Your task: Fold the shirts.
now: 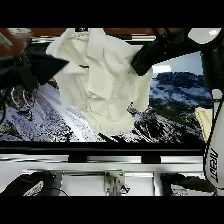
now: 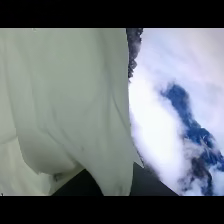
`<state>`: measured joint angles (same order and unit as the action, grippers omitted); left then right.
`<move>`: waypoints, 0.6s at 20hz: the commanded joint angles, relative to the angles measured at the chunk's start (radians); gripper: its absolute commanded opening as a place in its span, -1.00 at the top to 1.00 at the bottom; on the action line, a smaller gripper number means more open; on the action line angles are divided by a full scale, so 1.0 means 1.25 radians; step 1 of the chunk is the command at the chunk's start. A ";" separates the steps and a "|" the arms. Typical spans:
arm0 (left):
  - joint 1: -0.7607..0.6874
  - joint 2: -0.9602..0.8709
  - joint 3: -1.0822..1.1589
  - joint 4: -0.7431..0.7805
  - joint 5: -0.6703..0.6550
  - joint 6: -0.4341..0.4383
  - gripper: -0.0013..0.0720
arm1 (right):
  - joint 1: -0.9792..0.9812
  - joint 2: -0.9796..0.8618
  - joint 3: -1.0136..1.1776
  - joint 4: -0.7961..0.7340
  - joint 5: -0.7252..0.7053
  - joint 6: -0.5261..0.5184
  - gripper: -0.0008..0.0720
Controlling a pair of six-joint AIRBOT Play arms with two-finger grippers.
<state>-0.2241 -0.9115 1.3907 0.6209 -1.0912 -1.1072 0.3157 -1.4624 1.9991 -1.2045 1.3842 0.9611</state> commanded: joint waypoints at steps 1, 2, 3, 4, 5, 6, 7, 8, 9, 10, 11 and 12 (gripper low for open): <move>-0.001 0.000 -0.014 0.138 -0.141 -0.066 0.80 | -0.003 0.007 0.001 0.005 -0.058 0.041 0.79; -0.001 0.000 -0.020 0.168 -0.142 -0.074 0.80 | -0.003 0.013 0.001 0.009 -0.068 0.042 0.79; -0.001 0.000 -0.027 0.198 -0.141 -0.074 0.80 | -0.003 0.021 0.000 0.018 -0.079 0.046 0.79; -0.001 -0.002 -0.034 0.233 -0.135 -0.074 0.80 | -0.003 0.029 0.001 0.032 -0.089 0.062 0.79; -0.001 -0.005 -0.039 0.263 -0.125 -0.074 0.80 | -0.003 0.038 0.000 0.062 -0.095 0.088 0.79; -0.001 -0.011 -0.040 0.283 -0.108 -0.074 0.80 | -0.002 0.045 0.000 0.094 -0.095 0.096 0.79; 0.000 -0.016 -0.040 0.284 -0.078 -0.074 0.79 | 0.000 0.052 0.000 0.119 -0.093 0.099 0.79; -0.001 -0.018 -0.040 0.278 -0.035 -0.074 0.63 | 0.005 0.058 0.001 0.133 -0.090 0.099 0.79; -0.001 -0.017 -0.038 0.272 0.009 -0.075 0.27 | 0.007 0.063 0.000 0.141 -0.084 0.099 0.79; 0.000 -0.016 -0.033 0.270 0.051 -0.080 -0.11 | 0.009 0.068 0.000 0.138 -0.076 0.099 0.79; 0.000 -0.015 -0.023 0.270 0.093 -0.089 -0.45 | 0.009 0.071 0.000 0.139 -0.066 0.098 0.79; 0.000 -0.015 -0.009 0.270 0.132 -0.091 -0.65 | 0.009 0.074 0.000 0.140 -0.054 0.098 0.79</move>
<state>-0.2249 -0.9291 1.3579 0.9390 -1.0771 -1.2037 0.3233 -1.3853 1.9987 -1.0611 1.2884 1.0786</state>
